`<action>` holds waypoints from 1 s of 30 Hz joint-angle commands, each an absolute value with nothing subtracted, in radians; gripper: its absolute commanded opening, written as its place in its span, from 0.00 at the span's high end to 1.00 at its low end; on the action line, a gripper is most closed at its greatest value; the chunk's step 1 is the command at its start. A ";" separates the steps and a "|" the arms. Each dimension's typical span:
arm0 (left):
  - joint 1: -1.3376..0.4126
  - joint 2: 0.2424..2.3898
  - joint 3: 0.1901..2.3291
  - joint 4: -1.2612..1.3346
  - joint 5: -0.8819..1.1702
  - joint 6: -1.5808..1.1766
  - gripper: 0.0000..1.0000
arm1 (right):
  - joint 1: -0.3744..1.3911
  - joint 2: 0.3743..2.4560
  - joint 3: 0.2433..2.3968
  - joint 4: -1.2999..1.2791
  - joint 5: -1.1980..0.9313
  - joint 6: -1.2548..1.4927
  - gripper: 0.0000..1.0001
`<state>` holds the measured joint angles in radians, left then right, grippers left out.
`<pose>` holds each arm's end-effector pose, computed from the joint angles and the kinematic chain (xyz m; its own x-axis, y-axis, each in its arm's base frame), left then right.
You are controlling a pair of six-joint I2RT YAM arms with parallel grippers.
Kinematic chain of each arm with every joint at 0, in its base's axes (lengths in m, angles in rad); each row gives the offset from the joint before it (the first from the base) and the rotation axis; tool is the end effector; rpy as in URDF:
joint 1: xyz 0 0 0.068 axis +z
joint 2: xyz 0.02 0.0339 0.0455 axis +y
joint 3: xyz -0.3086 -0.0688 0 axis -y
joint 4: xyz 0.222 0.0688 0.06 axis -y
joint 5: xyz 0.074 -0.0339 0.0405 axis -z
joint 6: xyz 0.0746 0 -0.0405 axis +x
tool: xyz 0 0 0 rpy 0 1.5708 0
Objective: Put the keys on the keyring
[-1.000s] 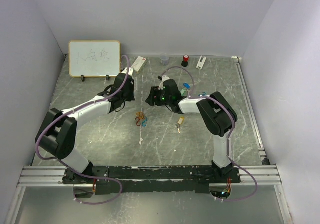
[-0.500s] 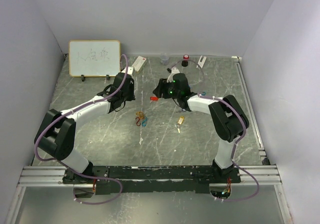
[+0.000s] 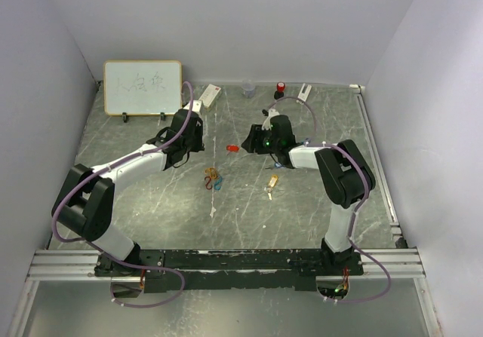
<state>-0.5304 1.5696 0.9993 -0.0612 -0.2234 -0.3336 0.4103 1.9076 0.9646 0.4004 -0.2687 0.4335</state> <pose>0.3166 -0.1665 0.2661 -0.5922 -0.0229 -0.8055 0.1536 0.9781 -0.1407 0.3827 0.1880 0.1850 -0.6788 0.1464 -0.7196 -0.3393 0.8065 0.4841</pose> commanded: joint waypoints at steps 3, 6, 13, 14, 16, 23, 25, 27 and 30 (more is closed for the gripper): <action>-0.523 1.580 1.009 -0.053 -0.201 -0.342 0.93 | 0.410 1.960 0.966 0.443 -0.309 0.450 0.52; -0.523 1.578 1.008 -0.052 -0.204 -0.342 0.93 | 0.410 1.977 0.974 0.451 -0.316 0.455 0.53; -0.523 1.578 1.004 -0.052 -0.204 -0.342 0.93 | 0.411 2.010 0.995 0.456 -0.331 0.461 0.56; -0.522 1.578 1.005 -0.052 -0.205 -0.342 0.93 | 0.410 2.013 0.994 0.456 -0.333 0.463 0.56; -0.523 1.579 1.005 -0.052 -0.205 -0.342 0.93 | 0.411 2.014 0.994 0.459 -0.337 0.465 0.57; -0.523 1.577 1.002 -0.051 -0.207 -0.342 0.93 | 0.417 2.066 1.051 0.452 -0.349 0.468 0.59; -0.523 1.578 1.002 -0.052 -0.207 -0.341 0.93 | 0.419 2.074 1.059 0.449 -0.350 0.468 0.60; -0.523 1.579 1.003 -0.052 -0.208 -0.341 0.93 | 0.420 2.081 1.064 0.447 -0.350 0.468 0.61; -0.523 1.579 1.002 -0.051 -0.208 -0.341 0.93 | 0.421 2.085 1.068 0.448 -0.350 0.469 0.63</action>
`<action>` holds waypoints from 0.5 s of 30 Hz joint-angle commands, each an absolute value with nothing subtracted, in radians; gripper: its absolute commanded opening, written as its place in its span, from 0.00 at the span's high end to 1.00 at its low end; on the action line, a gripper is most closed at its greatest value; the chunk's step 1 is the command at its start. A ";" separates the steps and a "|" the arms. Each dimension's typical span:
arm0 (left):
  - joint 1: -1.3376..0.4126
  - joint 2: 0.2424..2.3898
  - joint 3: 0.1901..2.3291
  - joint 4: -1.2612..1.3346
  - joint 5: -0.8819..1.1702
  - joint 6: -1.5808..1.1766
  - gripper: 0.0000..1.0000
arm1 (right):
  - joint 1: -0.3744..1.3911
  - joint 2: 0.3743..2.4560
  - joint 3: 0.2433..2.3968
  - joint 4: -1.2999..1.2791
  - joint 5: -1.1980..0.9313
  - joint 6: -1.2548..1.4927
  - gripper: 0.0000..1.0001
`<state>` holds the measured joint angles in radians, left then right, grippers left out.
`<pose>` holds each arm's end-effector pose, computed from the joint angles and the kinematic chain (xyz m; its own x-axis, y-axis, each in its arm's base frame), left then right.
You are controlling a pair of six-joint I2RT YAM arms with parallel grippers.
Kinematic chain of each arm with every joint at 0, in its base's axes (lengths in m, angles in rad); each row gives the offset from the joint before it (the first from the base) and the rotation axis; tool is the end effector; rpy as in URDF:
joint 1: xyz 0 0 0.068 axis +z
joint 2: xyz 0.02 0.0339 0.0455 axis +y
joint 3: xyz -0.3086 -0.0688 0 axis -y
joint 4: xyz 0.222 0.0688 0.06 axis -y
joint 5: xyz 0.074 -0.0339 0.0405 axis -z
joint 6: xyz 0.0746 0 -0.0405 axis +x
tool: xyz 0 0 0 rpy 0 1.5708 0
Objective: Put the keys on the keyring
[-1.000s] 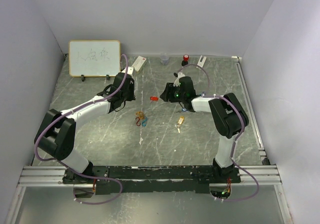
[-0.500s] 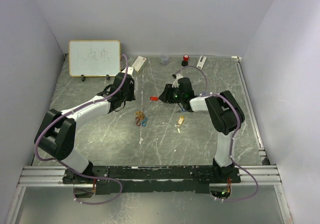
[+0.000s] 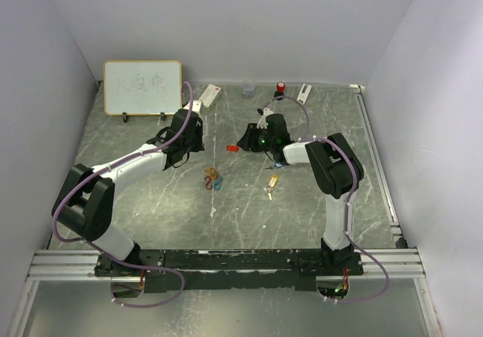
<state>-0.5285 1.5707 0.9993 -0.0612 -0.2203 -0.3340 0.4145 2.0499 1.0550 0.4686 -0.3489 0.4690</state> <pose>0.3170 -0.1662 0.2657 -0.5938 -0.0237 -0.8043 0.1537 0.9778 -0.1423 0.4090 0.2078 0.1614 -0.7035 0.1545 -0.6937 -0.3711 0.7525 0.5440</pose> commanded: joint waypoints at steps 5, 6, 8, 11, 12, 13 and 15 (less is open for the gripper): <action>-0.523 1.579 1.002 -0.052 -0.211 -0.339 0.93 | 0.429 2.091 1.073 0.446 -0.353 0.471 0.66; -0.523 1.578 1.001 -0.050 -0.210 -0.339 0.93 | 0.430 2.093 1.075 0.446 -0.353 0.471 0.66; -0.523 1.578 1.000 -0.051 -0.209 -0.339 0.93 | 0.433 2.096 1.076 0.445 -0.354 0.471 0.67; -0.523 1.578 0.999 -0.050 -0.213 -0.339 0.93 | 0.435 2.098 1.076 0.446 -0.355 0.473 0.69; -0.523 1.578 0.999 -0.051 -0.213 -0.339 0.93 | 0.436 2.098 1.077 0.448 -0.354 0.472 0.70; -0.522 1.578 0.999 -0.049 -0.213 -0.339 0.93 | 0.437 2.100 1.077 0.447 -0.354 0.472 0.70; -0.523 1.577 1.000 -0.050 -0.212 -0.339 0.93 | 0.437 2.100 1.077 0.447 -0.353 0.474 0.72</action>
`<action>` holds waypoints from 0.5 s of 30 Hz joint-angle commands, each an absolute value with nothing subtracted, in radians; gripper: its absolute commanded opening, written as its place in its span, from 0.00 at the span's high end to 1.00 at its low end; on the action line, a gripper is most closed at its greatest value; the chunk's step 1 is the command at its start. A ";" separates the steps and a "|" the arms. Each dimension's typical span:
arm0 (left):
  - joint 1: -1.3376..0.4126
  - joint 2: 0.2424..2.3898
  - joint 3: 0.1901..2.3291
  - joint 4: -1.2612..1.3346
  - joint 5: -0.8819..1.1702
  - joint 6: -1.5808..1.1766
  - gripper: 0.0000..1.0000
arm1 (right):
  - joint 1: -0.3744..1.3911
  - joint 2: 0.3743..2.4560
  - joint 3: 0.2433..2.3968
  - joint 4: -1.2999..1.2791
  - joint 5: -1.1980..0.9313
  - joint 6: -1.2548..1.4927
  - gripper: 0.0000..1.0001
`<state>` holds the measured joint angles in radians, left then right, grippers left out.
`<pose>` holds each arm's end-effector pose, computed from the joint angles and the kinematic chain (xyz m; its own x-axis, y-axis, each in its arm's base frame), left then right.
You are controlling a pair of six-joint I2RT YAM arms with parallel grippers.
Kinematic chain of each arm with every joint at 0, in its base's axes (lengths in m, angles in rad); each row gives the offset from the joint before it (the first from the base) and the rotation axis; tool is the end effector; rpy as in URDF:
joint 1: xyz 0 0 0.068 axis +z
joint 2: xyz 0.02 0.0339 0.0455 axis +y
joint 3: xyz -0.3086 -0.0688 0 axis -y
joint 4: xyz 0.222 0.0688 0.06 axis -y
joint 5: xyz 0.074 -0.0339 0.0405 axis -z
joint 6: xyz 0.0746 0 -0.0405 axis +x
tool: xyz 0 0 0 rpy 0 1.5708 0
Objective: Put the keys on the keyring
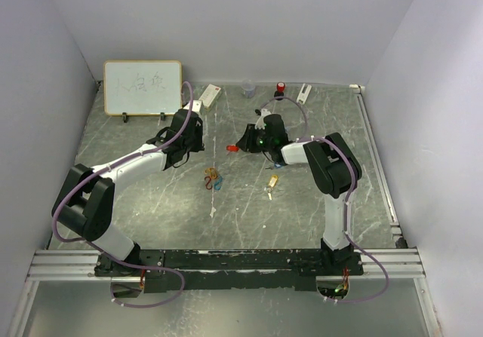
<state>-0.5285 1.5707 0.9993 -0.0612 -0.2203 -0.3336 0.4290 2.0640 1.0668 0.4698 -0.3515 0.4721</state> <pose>0.3170 -0.1662 0.2657 -0.5937 -0.0233 -0.8043 0.1539 0.9778 -0.1420 0.4089 0.2153 0.1589 -0.7083 0.1455 -0.6908 -0.3806 0.7454 0.5473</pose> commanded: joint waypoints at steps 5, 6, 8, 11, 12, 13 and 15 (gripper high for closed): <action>-0.522 1.577 0.997 -0.048 -0.213 -0.339 0.93 | 0.438 2.104 1.081 0.445 -0.351 0.474 0.79; -0.523 1.578 0.997 -0.049 -0.213 -0.339 0.93 | 0.438 2.105 1.080 0.445 -0.352 0.474 0.79; -0.523 1.578 0.997 -0.049 -0.214 -0.339 0.93 | 0.439 2.106 1.083 0.445 -0.353 0.474 0.81; -0.523 1.581 0.997 -0.049 -0.212 -0.339 0.93 | 0.439 2.107 1.085 0.442 -0.353 0.473 0.82; -0.522 1.580 0.998 -0.049 -0.213 -0.339 0.93 | 0.439 2.108 1.086 0.441 -0.353 0.472 0.83; -0.523 1.580 0.998 -0.048 -0.213 -0.339 0.93 | 0.439 2.108 1.085 0.443 -0.353 0.472 0.83; -0.523 1.582 0.997 -0.047 -0.215 -0.340 0.93 | 0.439 2.109 1.087 0.442 -0.351 0.472 0.86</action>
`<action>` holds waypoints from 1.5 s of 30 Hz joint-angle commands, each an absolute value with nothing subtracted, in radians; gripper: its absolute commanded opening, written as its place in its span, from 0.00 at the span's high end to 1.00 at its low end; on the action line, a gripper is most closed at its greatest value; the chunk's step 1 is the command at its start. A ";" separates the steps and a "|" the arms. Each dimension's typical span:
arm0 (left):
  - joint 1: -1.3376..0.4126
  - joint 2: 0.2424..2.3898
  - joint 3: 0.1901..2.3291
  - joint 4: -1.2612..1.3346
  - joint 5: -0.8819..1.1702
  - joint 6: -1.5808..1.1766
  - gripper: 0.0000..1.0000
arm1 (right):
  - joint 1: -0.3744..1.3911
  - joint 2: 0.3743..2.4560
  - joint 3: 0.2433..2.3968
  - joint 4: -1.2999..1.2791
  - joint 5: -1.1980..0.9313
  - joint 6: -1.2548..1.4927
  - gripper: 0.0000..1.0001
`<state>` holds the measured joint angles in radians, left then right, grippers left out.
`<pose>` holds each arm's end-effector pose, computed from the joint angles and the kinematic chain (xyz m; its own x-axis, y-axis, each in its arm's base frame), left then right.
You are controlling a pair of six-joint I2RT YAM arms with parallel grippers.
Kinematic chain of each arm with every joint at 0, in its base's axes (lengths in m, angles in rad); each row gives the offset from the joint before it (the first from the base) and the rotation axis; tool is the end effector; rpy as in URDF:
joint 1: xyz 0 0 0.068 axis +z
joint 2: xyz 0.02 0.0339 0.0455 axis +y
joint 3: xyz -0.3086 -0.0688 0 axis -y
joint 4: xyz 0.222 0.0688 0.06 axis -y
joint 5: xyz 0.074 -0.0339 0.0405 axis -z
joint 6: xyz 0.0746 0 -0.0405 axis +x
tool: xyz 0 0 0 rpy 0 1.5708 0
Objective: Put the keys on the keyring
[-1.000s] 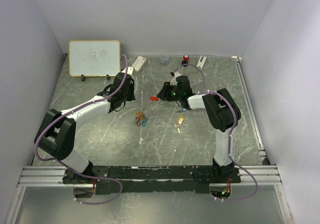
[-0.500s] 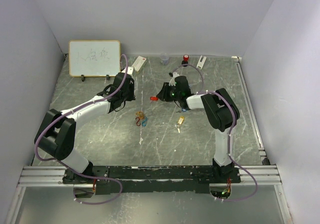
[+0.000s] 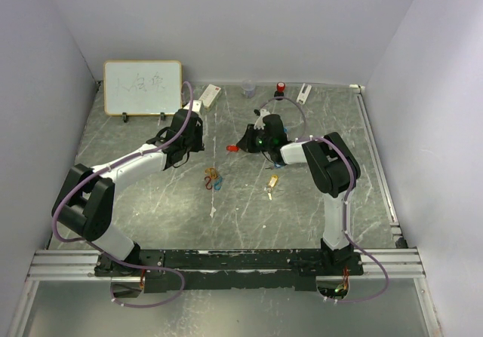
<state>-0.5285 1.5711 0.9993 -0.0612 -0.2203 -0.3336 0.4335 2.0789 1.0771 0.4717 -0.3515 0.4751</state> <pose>0.3170 -0.1662 0.2656 -0.5940 -0.0232 -0.8041 0.1539 0.9779 -0.1419 0.4108 0.2185 0.1556 -0.7117 0.1438 -0.6876 -0.3805 0.7438 0.5495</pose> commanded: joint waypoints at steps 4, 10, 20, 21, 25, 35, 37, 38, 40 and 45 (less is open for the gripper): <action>-0.523 1.586 0.997 -0.047 -0.213 -0.341 0.93 | 0.439 2.105 1.086 0.440 -0.337 0.470 0.95; -0.522 1.589 0.999 -0.047 -0.209 -0.341 0.93 | 0.442 2.057 1.059 0.460 -0.309 0.436 1.00; -0.523 1.582 1.002 -0.045 -0.199 -0.342 0.93 | 0.461 1.872 0.925 0.535 -0.240 0.356 1.00; -0.523 1.582 1.003 -0.044 -0.196 -0.342 0.93 | 0.464 1.855 0.916 0.534 -0.231 0.341 1.00; -0.523 1.581 1.013 -0.045 -0.181 -0.342 0.93 | 0.473 1.798 0.885 0.530 -0.194 0.294 1.00; -0.523 1.625 1.072 -0.069 -0.147 -0.342 0.93 | 0.486 1.700 0.829 0.515 -0.088 0.230 1.00; -0.523 1.624 1.082 -0.070 -0.134 -0.342 0.93 | 0.488 1.679 0.818 0.522 -0.079 0.220 1.00; -0.523 1.622 1.085 -0.068 -0.125 -0.342 0.93 | 0.488 1.666 0.816 0.524 -0.077 0.213 1.00; -0.523 1.620 1.091 -0.070 -0.105 -0.342 0.93 | 0.488 1.646 0.815 0.520 -0.076 0.206 1.00; -0.526 1.621 1.106 -0.076 -0.061 -0.330 0.93 | 0.489 1.598 0.793 0.528 -0.104 0.198 1.00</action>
